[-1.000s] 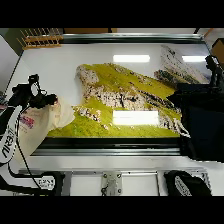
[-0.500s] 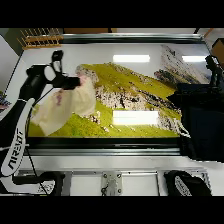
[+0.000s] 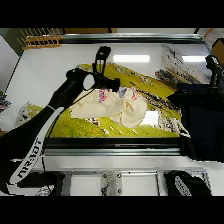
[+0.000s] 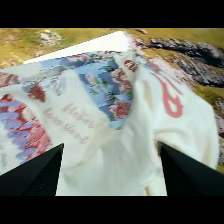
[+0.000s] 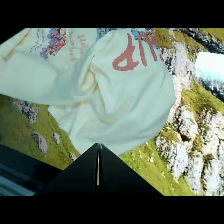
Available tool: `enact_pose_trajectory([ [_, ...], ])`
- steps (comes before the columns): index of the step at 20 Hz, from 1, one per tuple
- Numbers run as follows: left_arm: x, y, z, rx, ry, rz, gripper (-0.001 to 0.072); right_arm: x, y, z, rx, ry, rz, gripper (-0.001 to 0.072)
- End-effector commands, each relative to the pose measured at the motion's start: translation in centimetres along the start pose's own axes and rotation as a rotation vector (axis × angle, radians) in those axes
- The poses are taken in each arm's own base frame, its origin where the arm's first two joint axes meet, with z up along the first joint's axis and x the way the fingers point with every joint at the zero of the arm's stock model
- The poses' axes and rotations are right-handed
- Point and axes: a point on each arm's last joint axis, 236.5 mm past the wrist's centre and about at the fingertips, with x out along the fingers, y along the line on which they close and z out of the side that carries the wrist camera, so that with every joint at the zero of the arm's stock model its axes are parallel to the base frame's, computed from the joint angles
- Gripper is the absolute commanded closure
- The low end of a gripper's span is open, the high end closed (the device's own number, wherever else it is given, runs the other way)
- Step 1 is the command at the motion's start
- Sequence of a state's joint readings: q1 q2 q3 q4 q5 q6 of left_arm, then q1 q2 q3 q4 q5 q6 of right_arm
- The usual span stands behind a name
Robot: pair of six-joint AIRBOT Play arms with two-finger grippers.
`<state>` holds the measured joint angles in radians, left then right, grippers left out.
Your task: Fold the clothes and pants, and hang the long-sleeved shirts on hangers.
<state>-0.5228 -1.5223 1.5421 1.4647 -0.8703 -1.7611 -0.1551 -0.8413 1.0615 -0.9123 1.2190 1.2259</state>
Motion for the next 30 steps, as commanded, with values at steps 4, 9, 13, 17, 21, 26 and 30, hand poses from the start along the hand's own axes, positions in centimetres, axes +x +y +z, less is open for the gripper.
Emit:
enact_pose_trajectory([
  [4,-4.5,17.6,-11.6,-0.439,0.197,0.277,0.0078,0.0,0.0,0.0,0.000,0.001,0.001,0.0697],
  [9,-4.8,23.4,-21.2,-0.950,0.183,0.273,0.0078,0.0,0.0,0.0,0.001,0.001,0.002,0.0697],
  [13,-1.8,23.4,-22.9,-1.078,0.174,0.198,0.0078,0.0,0.1,0.0,0.001,0.001,0.002,0.0697],
  [17,1.8,21.1,-22.1,-1.022,0.246,0.140,0.0078,0.0,0.0,0.0,0.005,0.001,0.002,0.0697],
  [21,3.8,20.5,-19.5,-0.964,0.244,0.118,0.0385,0.1,0.3,-0.8,0.021,0.036,0.013,0.0689],
  [26,1.7,21.6,-15.0,-0.880,0.153,0.091,0.0701,3.1,-5.1,-6.3,0.184,0.195,-0.193,0.0698],
  [30,-0.1,20.9,-13.6,-0.764,0.116,0.107,0.0702,10.3,-6.3,-14.1,0.424,0.290,-0.220,0.0035],
])
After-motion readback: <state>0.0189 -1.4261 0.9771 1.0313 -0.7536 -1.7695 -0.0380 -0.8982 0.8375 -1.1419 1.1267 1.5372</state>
